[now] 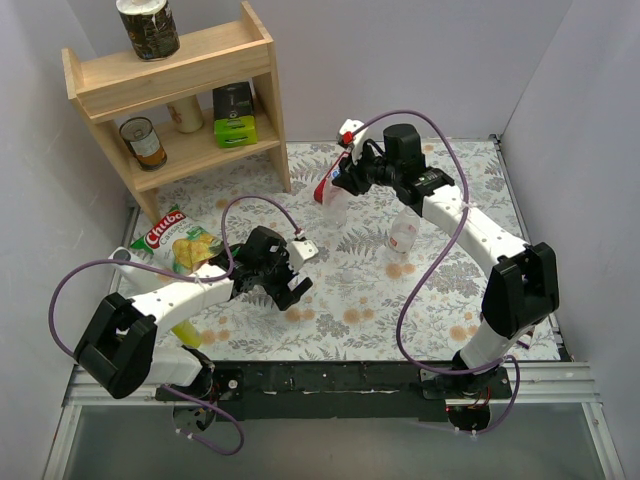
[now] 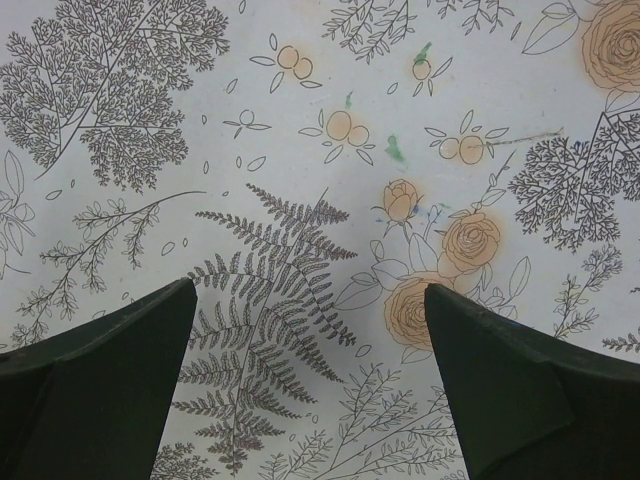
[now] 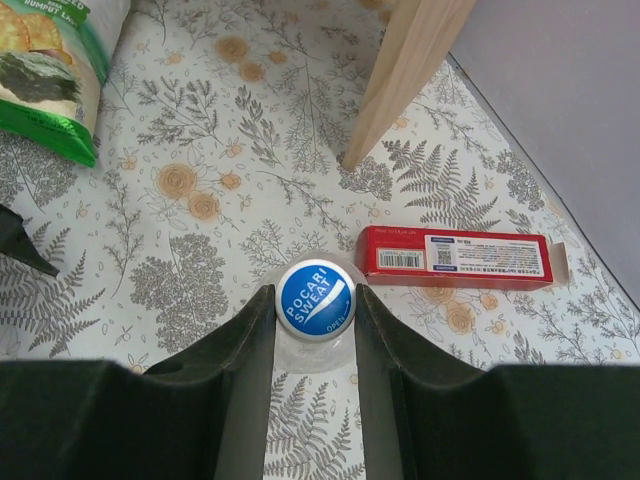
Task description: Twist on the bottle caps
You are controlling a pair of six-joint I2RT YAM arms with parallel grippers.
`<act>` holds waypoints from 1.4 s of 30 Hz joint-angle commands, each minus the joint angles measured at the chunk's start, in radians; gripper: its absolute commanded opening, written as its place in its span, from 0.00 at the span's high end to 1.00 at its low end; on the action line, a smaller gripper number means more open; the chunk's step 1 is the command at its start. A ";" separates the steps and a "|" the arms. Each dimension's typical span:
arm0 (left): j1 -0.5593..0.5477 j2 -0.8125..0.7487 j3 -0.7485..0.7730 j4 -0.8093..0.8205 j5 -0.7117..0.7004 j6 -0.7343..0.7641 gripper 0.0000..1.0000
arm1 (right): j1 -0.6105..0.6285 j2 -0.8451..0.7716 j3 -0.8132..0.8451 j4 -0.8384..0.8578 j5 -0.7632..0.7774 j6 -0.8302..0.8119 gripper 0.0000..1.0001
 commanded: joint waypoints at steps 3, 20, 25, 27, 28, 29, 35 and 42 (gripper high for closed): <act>0.018 -0.001 0.003 -0.007 0.029 0.017 0.02 | -0.006 -0.015 -0.050 0.079 -0.014 0.008 0.81; 0.033 0.009 0.003 -0.012 0.055 0.018 0.02 | -0.006 -0.006 -0.082 0.089 0.021 0.044 0.47; 0.035 0.012 0.000 -0.006 0.065 0.020 0.02 | -0.006 -0.004 -0.076 0.087 0.023 0.048 0.44; 0.035 0.014 0.000 -0.003 0.069 0.020 0.02 | -0.006 -0.006 -0.068 0.085 0.024 0.049 0.38; 0.035 0.016 -0.001 -0.001 0.069 0.020 0.02 | -0.006 -0.007 -0.063 0.082 0.027 0.054 0.34; 0.035 0.017 -0.001 0.000 0.068 0.021 0.02 | -0.006 -0.015 -0.054 0.076 0.030 0.058 0.31; 0.035 0.009 -0.017 0.008 0.075 0.029 0.02 | -0.013 -0.084 0.097 -0.009 0.084 0.060 0.09; 0.036 0.023 0.006 0.010 0.086 0.003 0.02 | -0.171 -0.243 -0.003 -0.129 0.066 0.026 0.13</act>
